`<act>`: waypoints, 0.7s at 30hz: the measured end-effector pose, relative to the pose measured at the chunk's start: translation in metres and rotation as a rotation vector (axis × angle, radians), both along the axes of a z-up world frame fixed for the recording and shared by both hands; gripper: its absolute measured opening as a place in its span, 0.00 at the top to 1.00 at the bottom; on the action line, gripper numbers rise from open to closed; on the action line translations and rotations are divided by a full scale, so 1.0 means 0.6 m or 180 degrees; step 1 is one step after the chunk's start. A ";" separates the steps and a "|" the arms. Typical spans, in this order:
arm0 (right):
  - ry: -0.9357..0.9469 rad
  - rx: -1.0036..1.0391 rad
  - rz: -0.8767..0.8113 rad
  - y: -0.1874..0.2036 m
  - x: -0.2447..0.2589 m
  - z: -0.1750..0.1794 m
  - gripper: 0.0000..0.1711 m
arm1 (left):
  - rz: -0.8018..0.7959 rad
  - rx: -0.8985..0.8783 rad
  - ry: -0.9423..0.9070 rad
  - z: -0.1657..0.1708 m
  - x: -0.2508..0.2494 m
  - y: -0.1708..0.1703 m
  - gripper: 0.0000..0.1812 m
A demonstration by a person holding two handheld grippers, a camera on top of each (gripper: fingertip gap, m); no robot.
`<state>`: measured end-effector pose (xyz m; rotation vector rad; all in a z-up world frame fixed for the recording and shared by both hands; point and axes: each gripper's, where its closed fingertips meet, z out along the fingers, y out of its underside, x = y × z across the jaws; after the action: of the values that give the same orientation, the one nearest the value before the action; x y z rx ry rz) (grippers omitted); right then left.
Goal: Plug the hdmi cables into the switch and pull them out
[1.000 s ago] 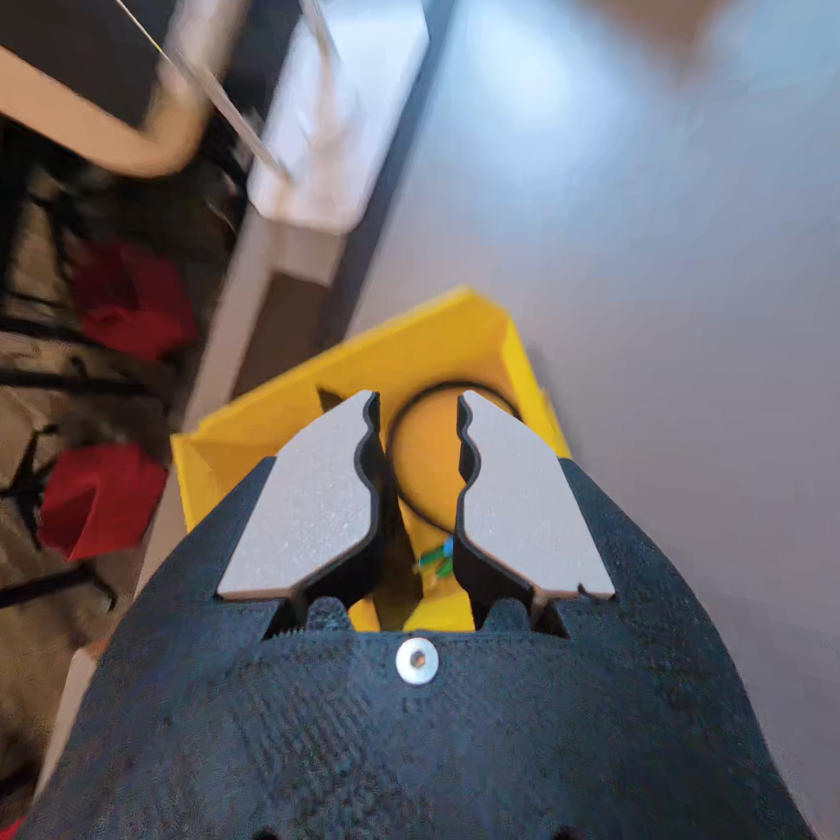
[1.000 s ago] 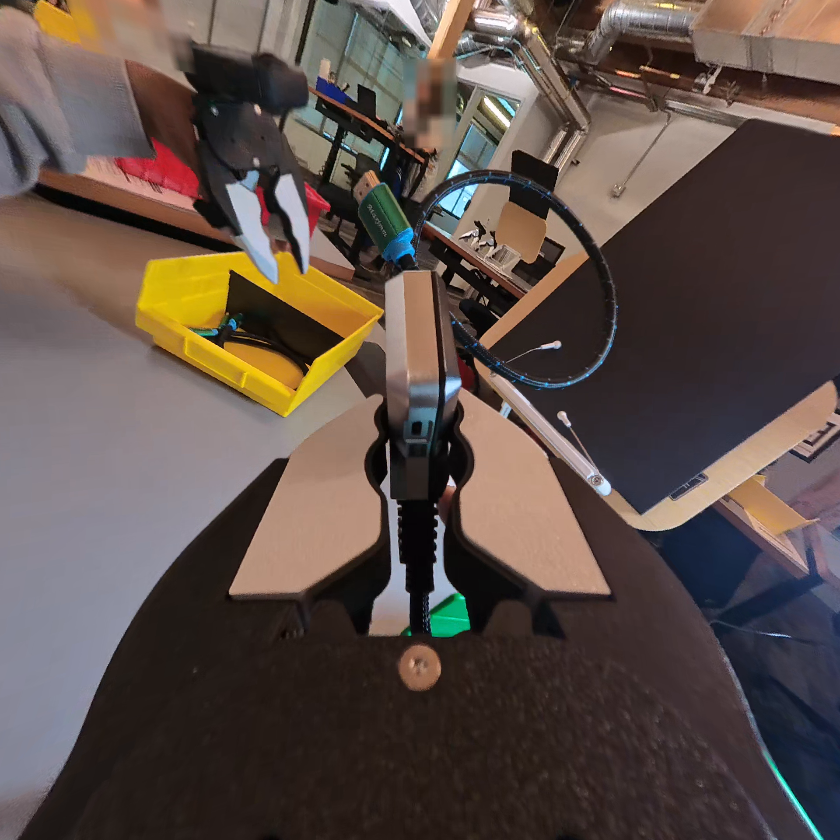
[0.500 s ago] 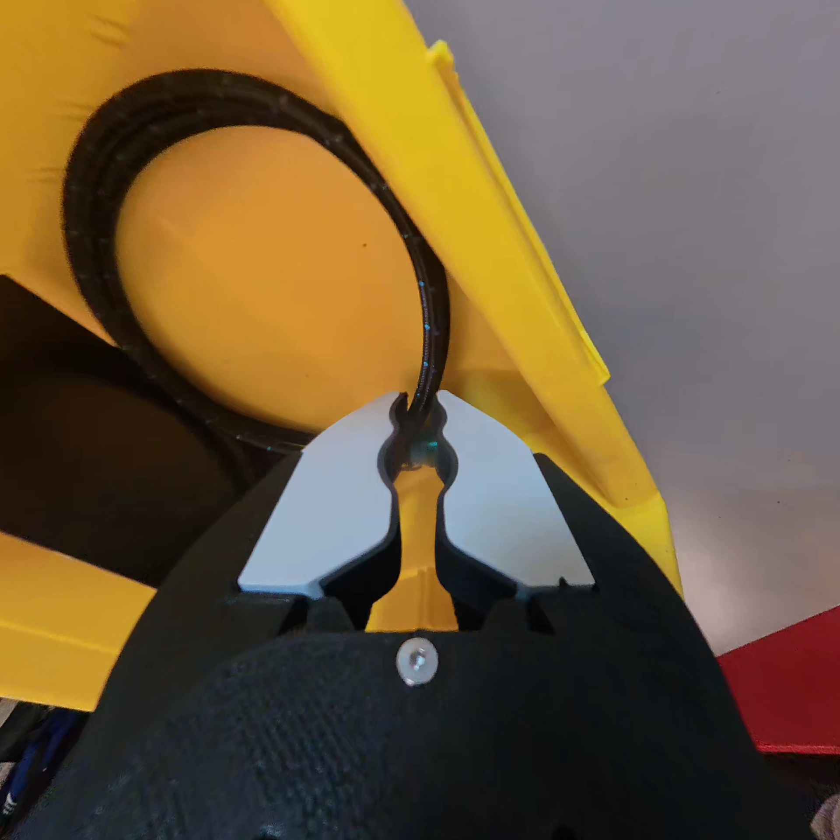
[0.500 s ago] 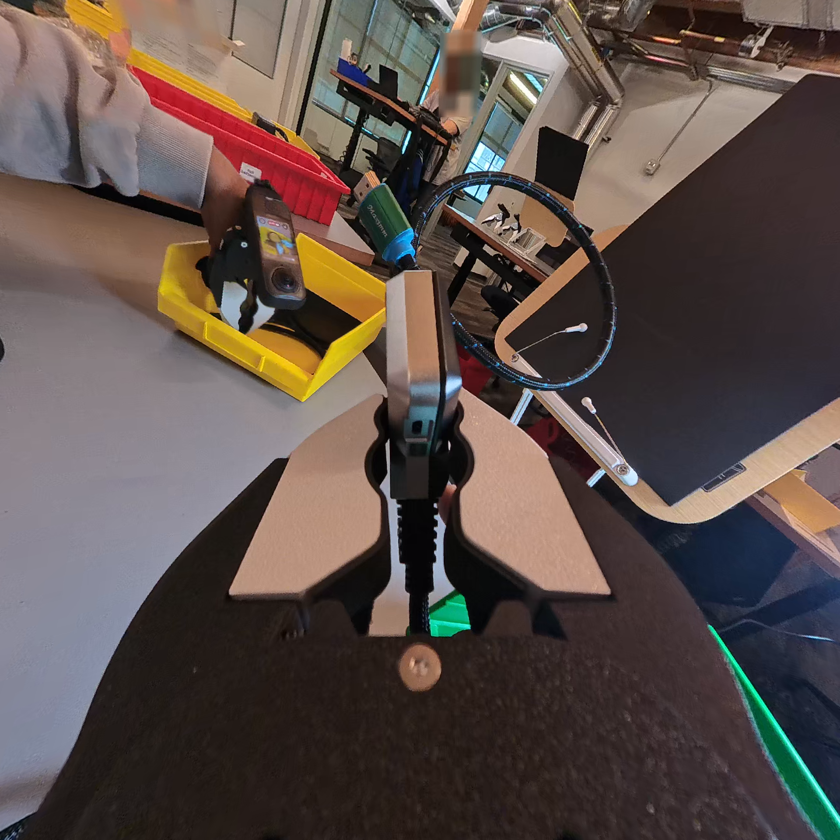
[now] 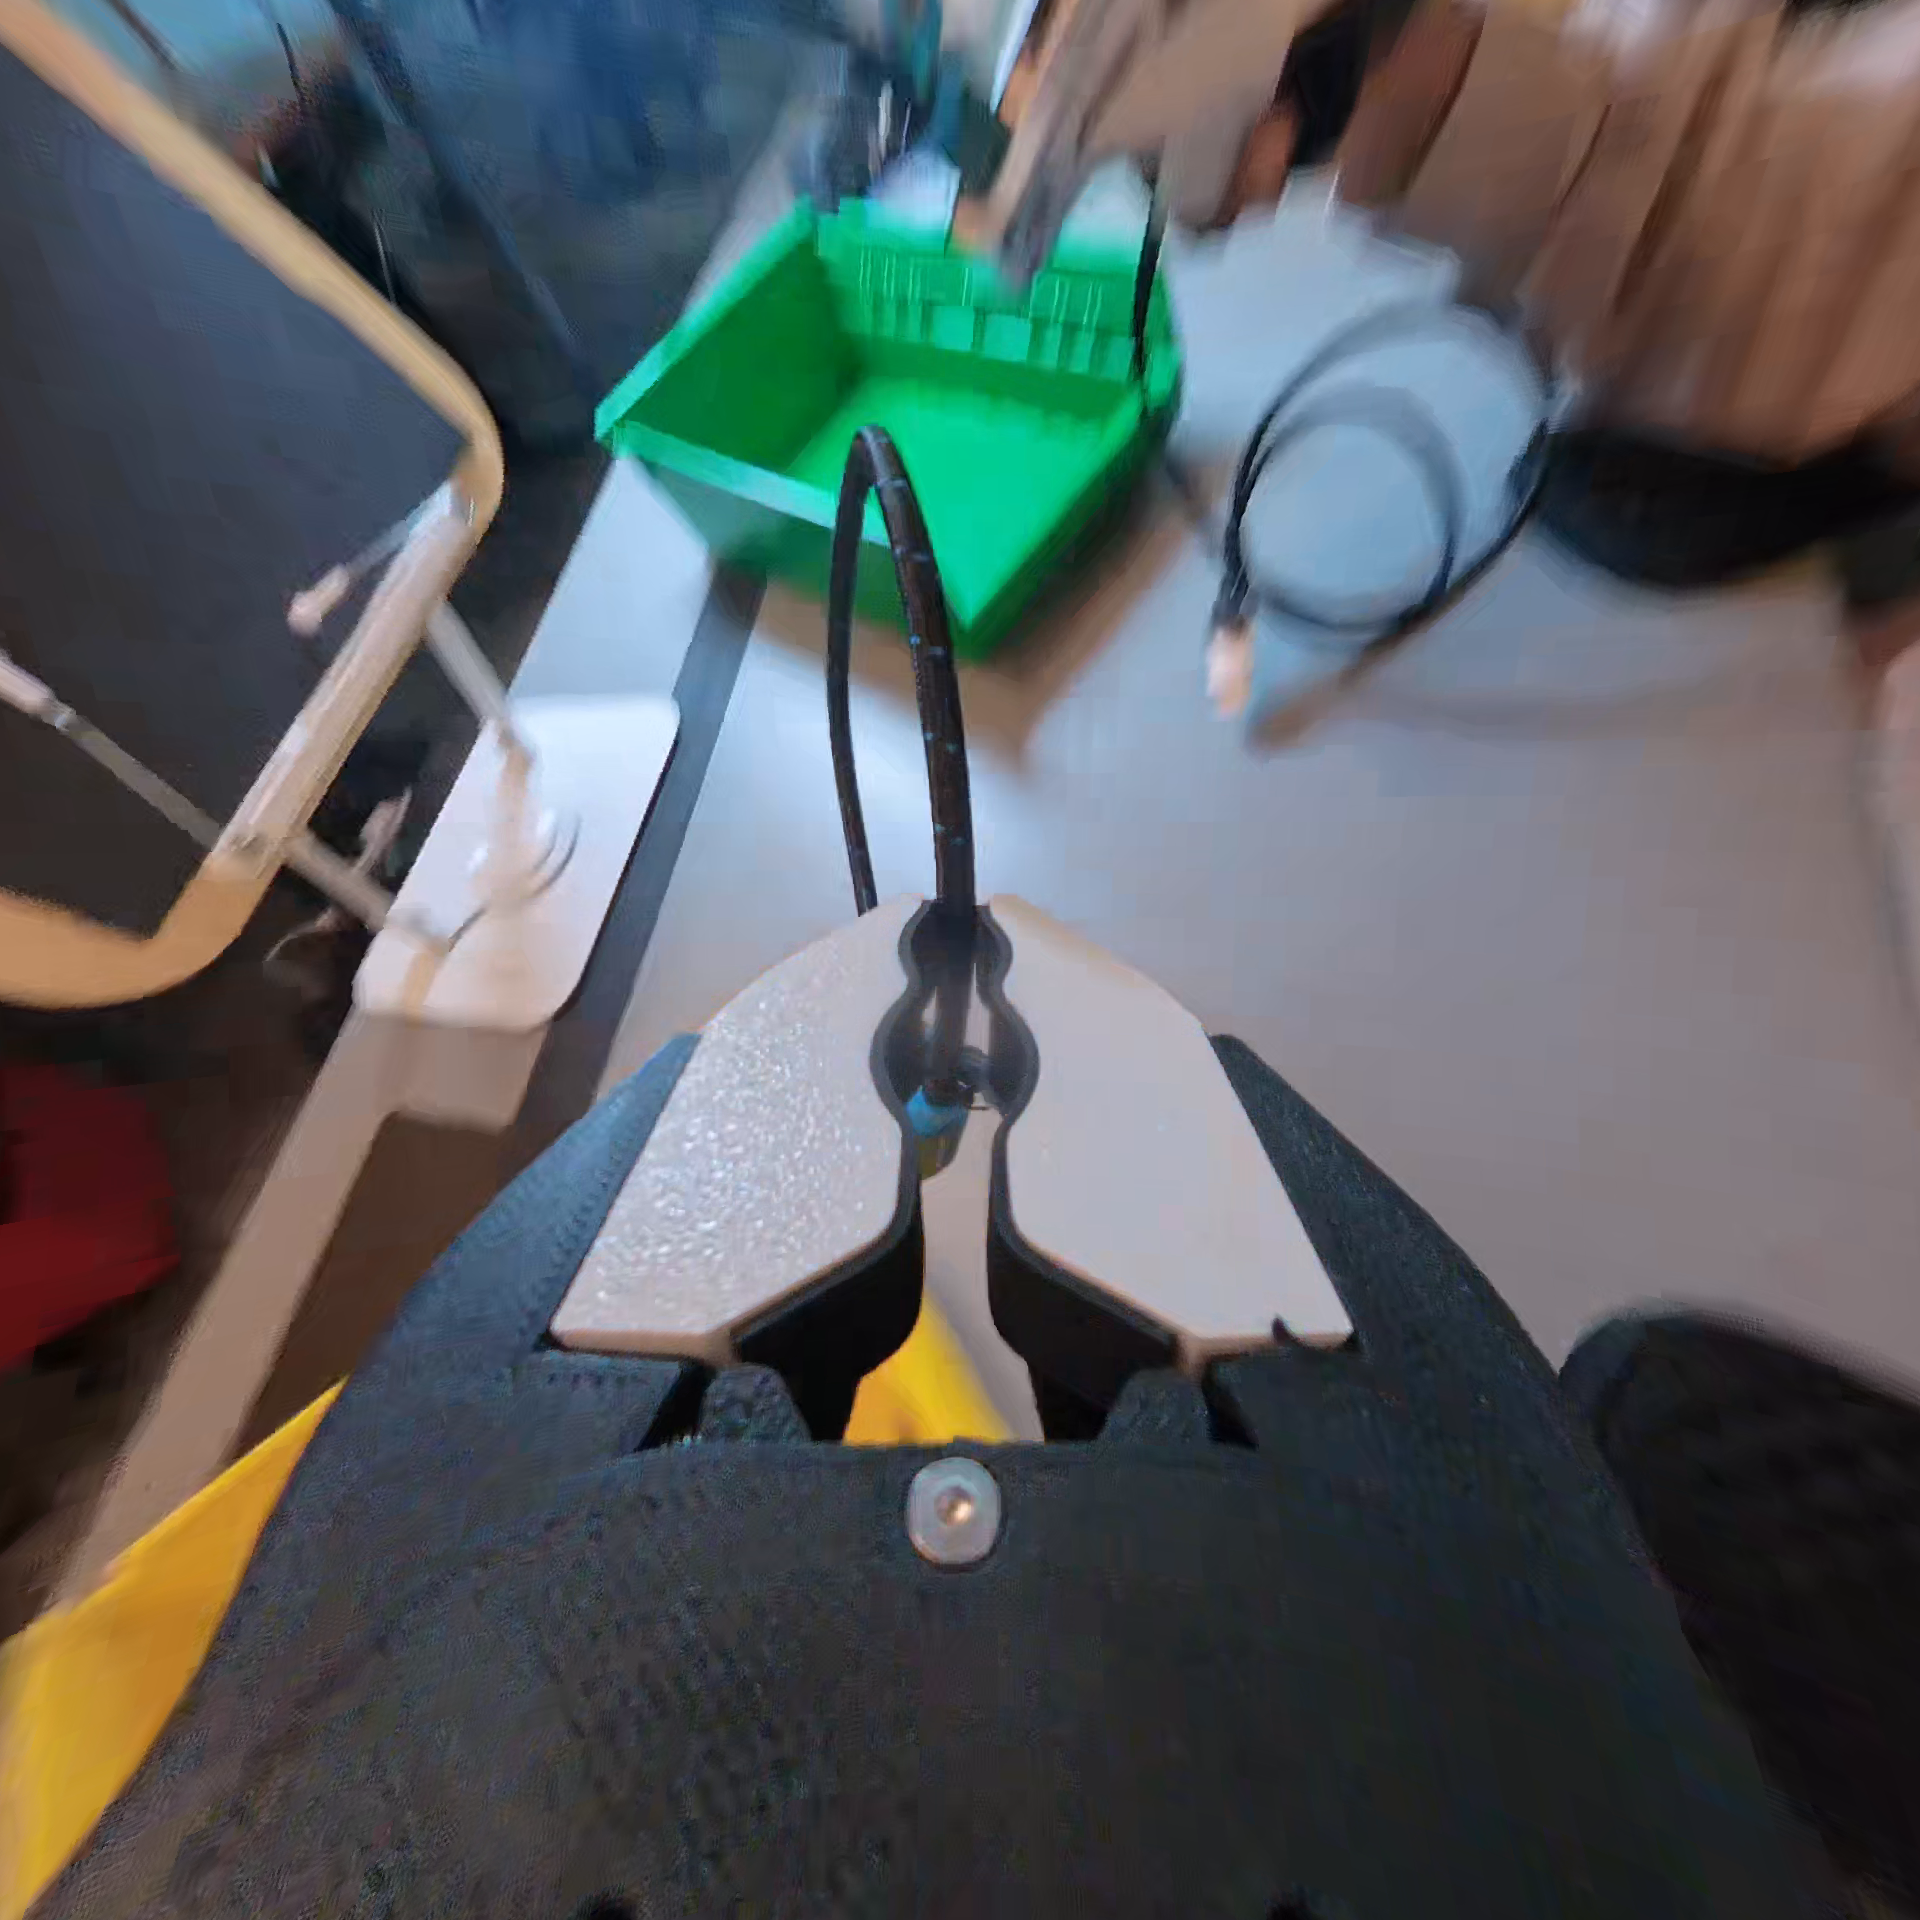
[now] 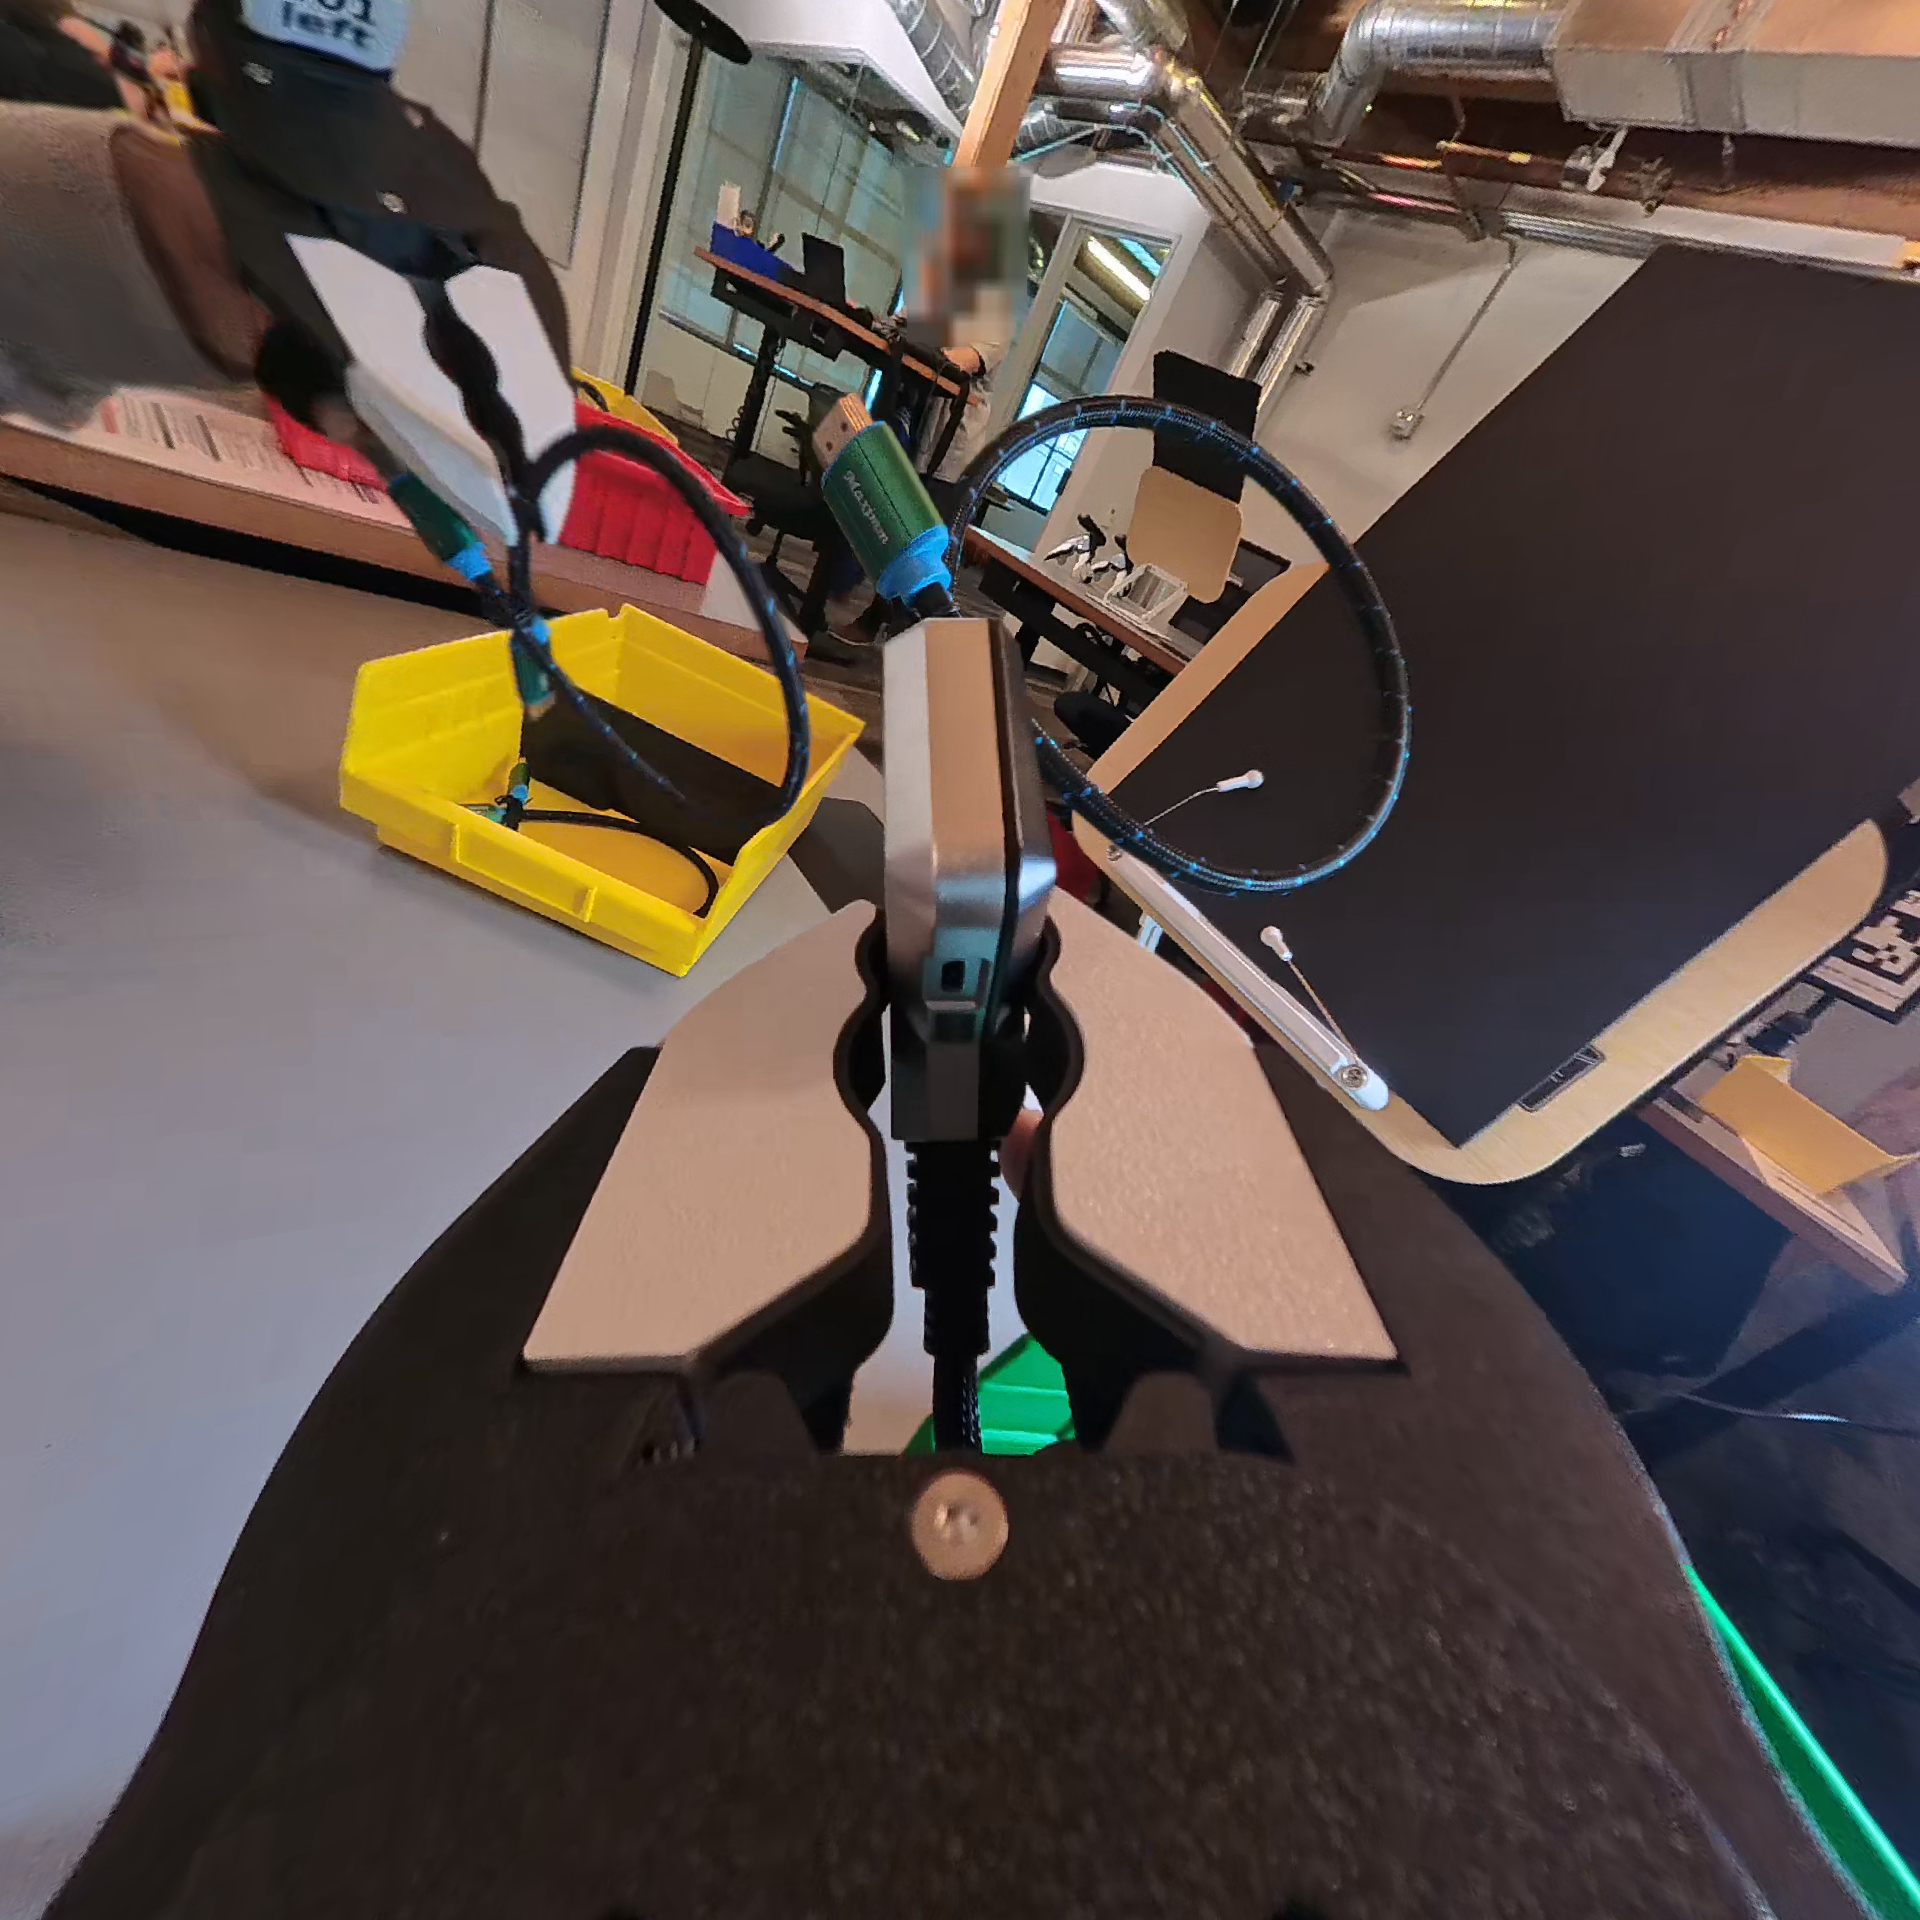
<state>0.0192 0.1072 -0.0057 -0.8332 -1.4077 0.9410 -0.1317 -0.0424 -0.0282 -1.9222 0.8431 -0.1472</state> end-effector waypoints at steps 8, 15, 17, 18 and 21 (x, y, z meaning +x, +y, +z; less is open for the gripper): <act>-0.0026 0.0012 -0.0192 0.029 0.022 0.004 0.87 | 0.0128 -0.0611 -0.2577 -0.129 0.159 0.089 0.97; -0.0140 -0.0026 -0.0189 0.043 0.009 -0.013 0.87 | 0.0647 -0.0955 -0.2965 -0.249 0.128 0.134 0.96; -0.0174 -0.0014 -0.0177 0.040 0.004 -0.019 0.87 | 0.0693 -0.0912 -0.2893 -0.255 0.122 0.131 0.96; -0.0192 -0.0004 -0.0176 0.039 0.002 -0.021 0.87 | 0.0721 -0.0911 -0.2891 -0.257 0.119 0.130 0.96; -0.0252 0.0046 -0.0184 0.034 -0.003 -0.029 0.87 | 0.0822 -0.0890 -0.2737 -0.267 0.108 0.126 0.95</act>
<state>0.0175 0.1279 -0.0230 -0.9040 -1.4491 0.8607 -0.0669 0.0332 -0.1883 -1.9269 -0.0051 -0.8951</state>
